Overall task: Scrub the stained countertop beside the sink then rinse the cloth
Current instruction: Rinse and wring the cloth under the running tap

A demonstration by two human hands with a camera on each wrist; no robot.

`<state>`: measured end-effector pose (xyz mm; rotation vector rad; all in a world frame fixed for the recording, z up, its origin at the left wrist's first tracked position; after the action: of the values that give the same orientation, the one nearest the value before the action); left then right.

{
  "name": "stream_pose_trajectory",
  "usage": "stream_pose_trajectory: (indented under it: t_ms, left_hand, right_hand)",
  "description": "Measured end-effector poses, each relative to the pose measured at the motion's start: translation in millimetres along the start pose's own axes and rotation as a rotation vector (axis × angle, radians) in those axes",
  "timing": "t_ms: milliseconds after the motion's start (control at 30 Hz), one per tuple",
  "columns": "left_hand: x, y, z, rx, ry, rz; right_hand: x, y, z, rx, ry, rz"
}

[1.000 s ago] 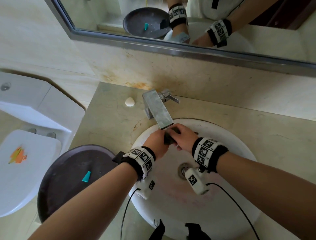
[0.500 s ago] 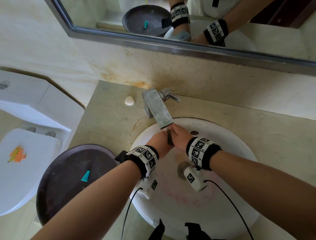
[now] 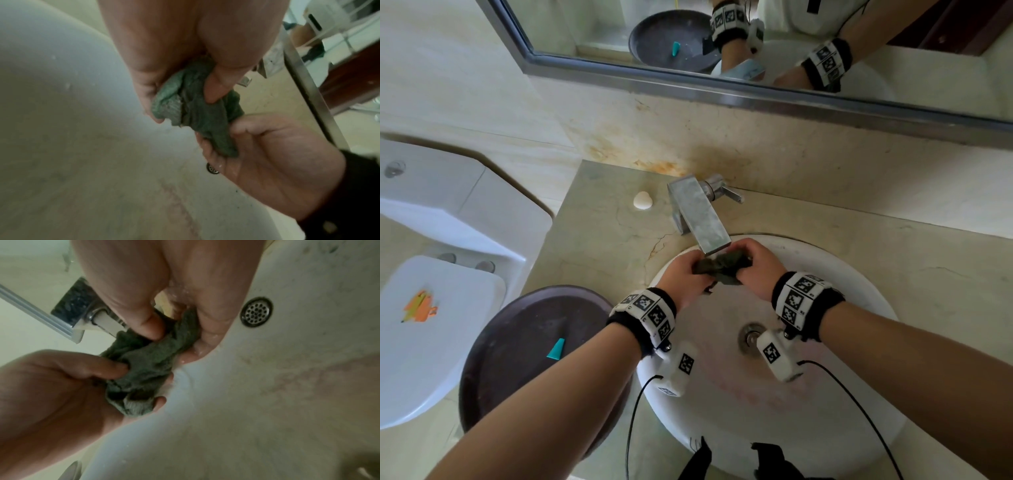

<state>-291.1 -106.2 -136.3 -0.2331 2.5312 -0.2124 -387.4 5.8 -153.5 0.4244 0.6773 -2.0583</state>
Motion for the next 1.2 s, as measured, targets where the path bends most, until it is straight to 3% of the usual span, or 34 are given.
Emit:
stream_pose_trajectory:
  t_ms: [100, 200, 433, 567, 767, 933, 1100, 1200]
  left_hand:
    - [-1, 2, 1, -0.141, -0.023, 0.005]
    - [-1, 2, 0, -0.182, -0.009, -0.016]
    - [-6, -24, -9, 0.056, 0.142, -0.332]
    - [-8, -15, -13, 0.086, 0.171, -0.258]
    - [8, 6, 1, 0.502, 0.022, -0.011]
    - [12, 18, -15, 0.749, 0.12, -0.026]
    - [14, 21, -1, 0.543, -0.041, 0.081]
    - [13, 27, 2, 0.425, -0.04, 0.108]
  right_hand:
    - [0, 4, -4, 0.088, 0.04, 0.021]
    - [-1, 0, -2, -0.023, 0.012, -0.032]
    - [1, 3, -11, -0.175, 0.094, 0.009]
    - [1, 5, -15, -0.108, 0.118, 0.054]
    - [-4, 2, 6, 0.051, -0.043, 0.015]
    - [-9, 9, 21, 0.136, -0.124, 0.044]
    - [-8, 5, 18, 0.209, -0.138, 0.006]
    - [-5, 1, 10, 0.261, -0.032, -0.004]
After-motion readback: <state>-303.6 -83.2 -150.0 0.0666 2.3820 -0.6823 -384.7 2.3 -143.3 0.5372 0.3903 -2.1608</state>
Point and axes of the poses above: each hand's wrist, its own x-axis towards the middle knuckle, its own y-axis out of the palm, z = x × y, the point moved 8 cm from there along x, towards the middle knuckle, and after that the axes turned 10 degrees about z, right-handed, at the moved point
